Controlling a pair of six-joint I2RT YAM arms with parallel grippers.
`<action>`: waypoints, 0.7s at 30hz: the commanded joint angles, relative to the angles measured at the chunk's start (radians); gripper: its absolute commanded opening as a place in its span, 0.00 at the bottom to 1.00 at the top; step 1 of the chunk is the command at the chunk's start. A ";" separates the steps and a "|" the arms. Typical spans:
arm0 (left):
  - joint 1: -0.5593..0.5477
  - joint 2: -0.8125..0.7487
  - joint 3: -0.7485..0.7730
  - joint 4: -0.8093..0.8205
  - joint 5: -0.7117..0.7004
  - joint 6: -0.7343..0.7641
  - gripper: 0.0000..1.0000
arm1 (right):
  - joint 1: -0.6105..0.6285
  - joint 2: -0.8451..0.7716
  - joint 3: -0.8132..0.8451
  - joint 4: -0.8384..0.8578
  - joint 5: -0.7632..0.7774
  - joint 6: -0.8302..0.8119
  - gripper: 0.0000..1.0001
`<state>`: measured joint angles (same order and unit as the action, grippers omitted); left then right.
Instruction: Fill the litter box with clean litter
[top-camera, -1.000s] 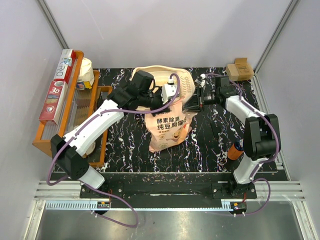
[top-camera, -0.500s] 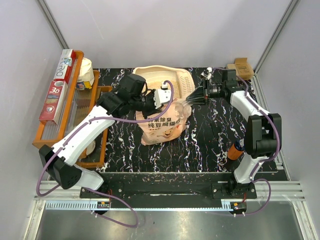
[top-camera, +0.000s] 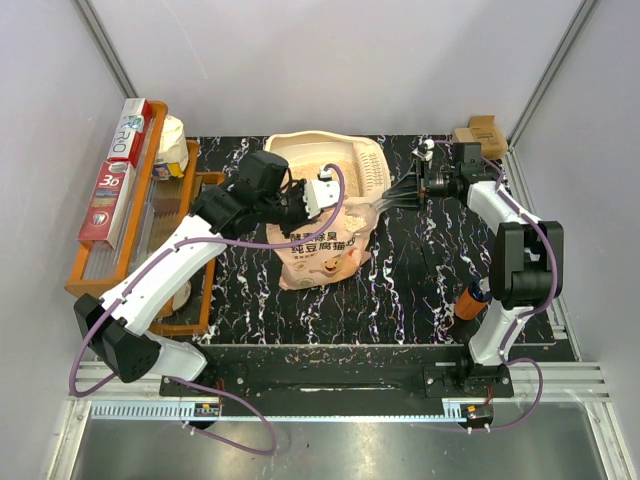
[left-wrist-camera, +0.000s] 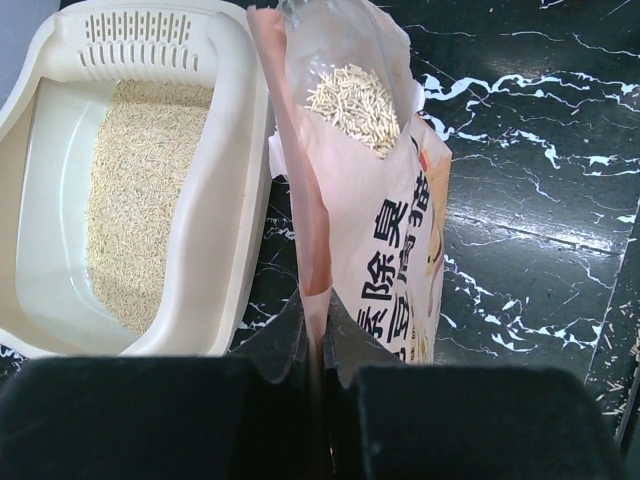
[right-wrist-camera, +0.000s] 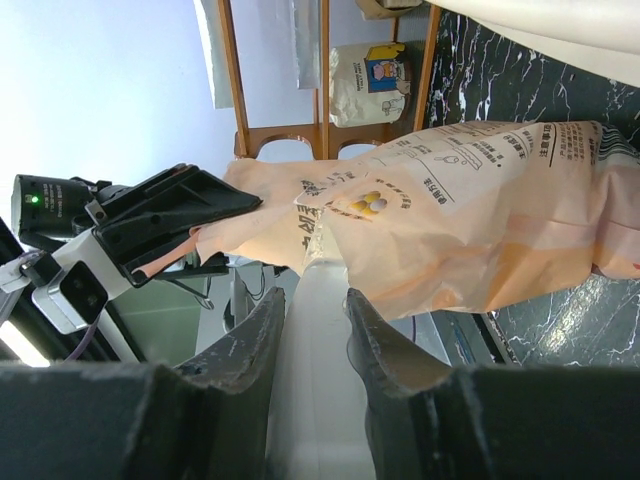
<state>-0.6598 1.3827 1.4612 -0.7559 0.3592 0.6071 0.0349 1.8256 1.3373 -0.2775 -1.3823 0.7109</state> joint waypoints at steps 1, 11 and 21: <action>0.000 -0.074 0.010 0.112 -0.042 0.020 0.00 | -0.023 0.003 0.029 0.018 -0.075 -0.037 0.00; 0.011 -0.071 0.001 0.102 -0.045 0.025 0.00 | -0.032 0.000 0.077 0.031 -0.089 -0.007 0.00; 0.012 -0.060 -0.002 0.112 -0.054 0.028 0.00 | -0.085 0.024 0.089 0.041 -0.109 0.007 0.00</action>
<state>-0.6567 1.3750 1.4456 -0.7399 0.3305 0.6132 -0.0181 1.8328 1.3769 -0.2672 -1.4437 0.7021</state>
